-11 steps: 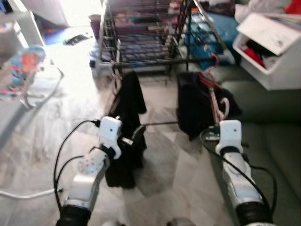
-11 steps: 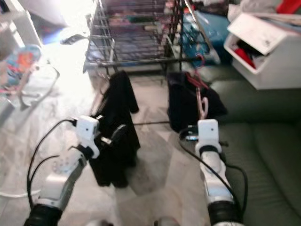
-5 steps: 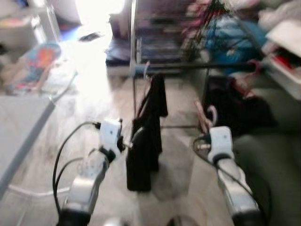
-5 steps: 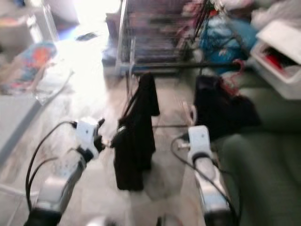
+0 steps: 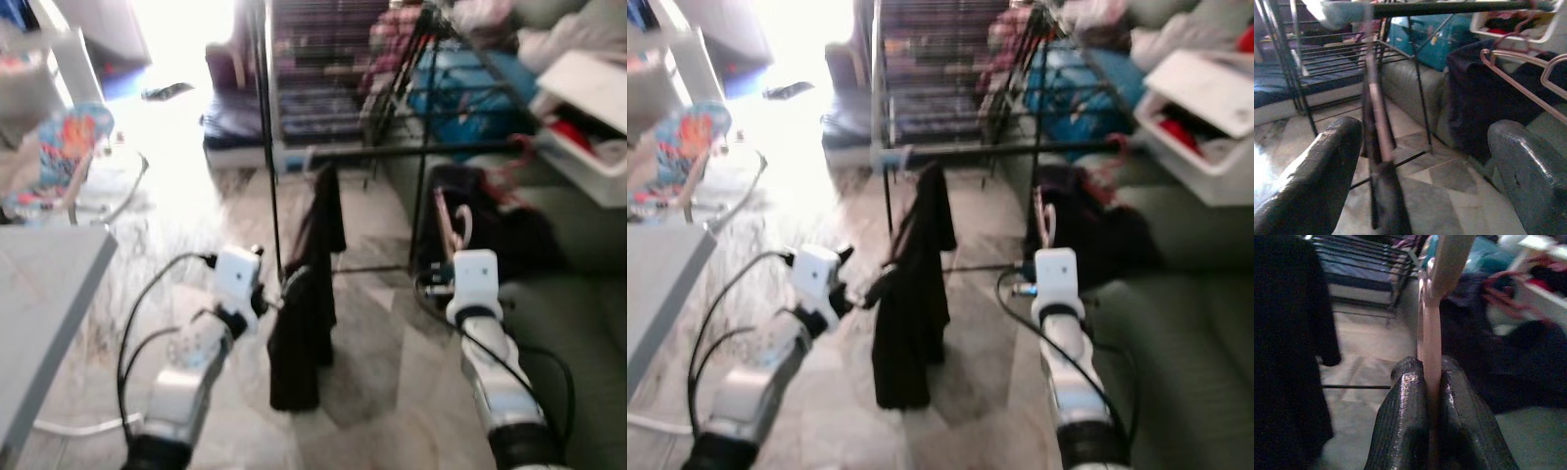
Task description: Hang hanger
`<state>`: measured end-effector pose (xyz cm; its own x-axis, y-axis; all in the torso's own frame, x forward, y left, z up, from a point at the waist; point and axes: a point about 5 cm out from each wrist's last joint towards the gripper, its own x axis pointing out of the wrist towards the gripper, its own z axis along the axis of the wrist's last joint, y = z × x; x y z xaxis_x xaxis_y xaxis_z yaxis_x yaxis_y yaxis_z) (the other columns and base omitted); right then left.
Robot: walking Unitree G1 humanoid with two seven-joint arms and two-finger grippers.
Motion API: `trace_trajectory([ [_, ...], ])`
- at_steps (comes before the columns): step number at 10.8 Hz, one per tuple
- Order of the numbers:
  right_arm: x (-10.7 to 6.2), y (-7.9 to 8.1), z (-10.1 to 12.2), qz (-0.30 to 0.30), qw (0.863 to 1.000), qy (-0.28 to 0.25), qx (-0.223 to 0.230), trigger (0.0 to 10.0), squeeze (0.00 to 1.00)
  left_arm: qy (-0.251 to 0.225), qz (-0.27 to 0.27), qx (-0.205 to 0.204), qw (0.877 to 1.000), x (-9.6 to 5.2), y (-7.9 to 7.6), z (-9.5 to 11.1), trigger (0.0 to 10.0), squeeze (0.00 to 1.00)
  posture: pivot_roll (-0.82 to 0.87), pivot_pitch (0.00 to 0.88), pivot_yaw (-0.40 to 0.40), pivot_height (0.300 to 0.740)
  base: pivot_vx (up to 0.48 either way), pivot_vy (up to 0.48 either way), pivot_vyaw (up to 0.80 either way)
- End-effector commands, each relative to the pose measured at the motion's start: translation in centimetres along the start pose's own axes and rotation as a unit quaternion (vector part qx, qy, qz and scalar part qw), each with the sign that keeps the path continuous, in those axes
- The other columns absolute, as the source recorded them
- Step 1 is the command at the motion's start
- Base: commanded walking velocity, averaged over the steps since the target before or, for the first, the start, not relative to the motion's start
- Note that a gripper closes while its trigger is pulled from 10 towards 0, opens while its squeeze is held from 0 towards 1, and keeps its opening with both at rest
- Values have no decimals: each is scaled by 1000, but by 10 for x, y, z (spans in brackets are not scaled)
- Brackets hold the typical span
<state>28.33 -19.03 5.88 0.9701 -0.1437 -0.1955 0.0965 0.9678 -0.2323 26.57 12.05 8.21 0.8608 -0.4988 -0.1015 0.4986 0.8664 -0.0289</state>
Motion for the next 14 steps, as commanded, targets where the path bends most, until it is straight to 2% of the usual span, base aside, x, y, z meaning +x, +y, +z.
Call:
trace_trajectory([
  [1,5,4,11,7,1000,-19,0,10000,0,-5,1,5,1000,0,2,4,10000,0,-78,0,-11,740,480,0,0],
  [3,10,6,15,13,1000,-22,3,10000,0,-7,3,1,1000,0,1,4,10000,0,-76,0,-12,740,480,0,0],
  [6,16,-3,29,-15,998,-60,8,10000,0,-5,10,6,1000,-1,2,4,10000,0,-75,0,-13,740,0,0,0],
  [9,28,-1,37,0,998,-56,13,10000,0,-3,13,9,1000,-5,1,4,10000,0,-59,0,-13,740,0,0,0],
  [11,45,3,48,11,999,-36,28,10000,0,22,46,38,998,-23,9,0,10000,0,-2,0,-18,740,0,0,0],
  [14,64,11,60,40,999,-6,31,10000,0,37,62,47,996,-44,12,2,10000,0,62,49,-24,740,0,0,0],
])
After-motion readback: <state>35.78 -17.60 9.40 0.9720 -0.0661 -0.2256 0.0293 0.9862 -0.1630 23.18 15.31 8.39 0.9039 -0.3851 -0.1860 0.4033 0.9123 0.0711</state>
